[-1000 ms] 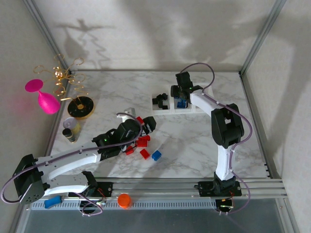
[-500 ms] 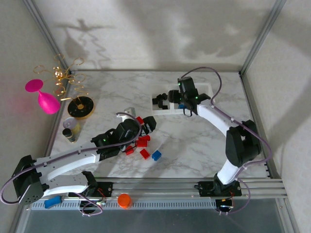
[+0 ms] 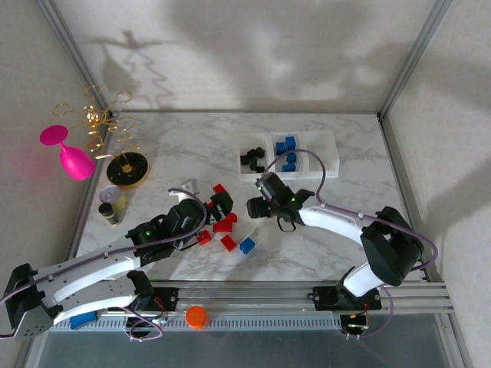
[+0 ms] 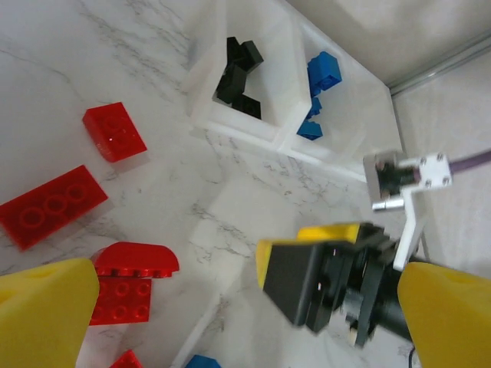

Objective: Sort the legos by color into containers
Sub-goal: Pick up the lego from the bottom-center of the table.

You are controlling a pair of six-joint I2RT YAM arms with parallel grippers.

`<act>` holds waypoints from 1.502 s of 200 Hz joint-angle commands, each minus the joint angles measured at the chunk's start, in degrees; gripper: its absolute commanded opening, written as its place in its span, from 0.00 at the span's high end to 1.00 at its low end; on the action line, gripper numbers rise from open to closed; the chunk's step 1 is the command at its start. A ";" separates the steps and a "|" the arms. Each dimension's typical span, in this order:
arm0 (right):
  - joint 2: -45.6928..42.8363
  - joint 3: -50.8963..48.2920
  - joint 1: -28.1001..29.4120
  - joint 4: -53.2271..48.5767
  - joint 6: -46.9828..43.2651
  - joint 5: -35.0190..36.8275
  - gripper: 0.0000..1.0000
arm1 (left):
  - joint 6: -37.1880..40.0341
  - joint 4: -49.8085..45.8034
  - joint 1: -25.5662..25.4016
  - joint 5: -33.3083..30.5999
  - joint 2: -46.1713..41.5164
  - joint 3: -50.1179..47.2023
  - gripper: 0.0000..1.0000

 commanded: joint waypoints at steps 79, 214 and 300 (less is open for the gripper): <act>-2.42 -6.20 14.81 2.59 1.16 0.52 0.26 | -5.28 -9.15 0.59 -5.46 -10.16 -5.01 0.00; 5.06 -4.56 19.48 1.72 0.54 3.23 0.38 | -6.61 -10.48 0.59 -5.76 -14.40 -6.85 0.00; 1.87 -3.56 19.11 -0.02 4.04 3.52 0.59 | -5.57 -9.72 0.61 -5.51 -14.92 -6.05 0.00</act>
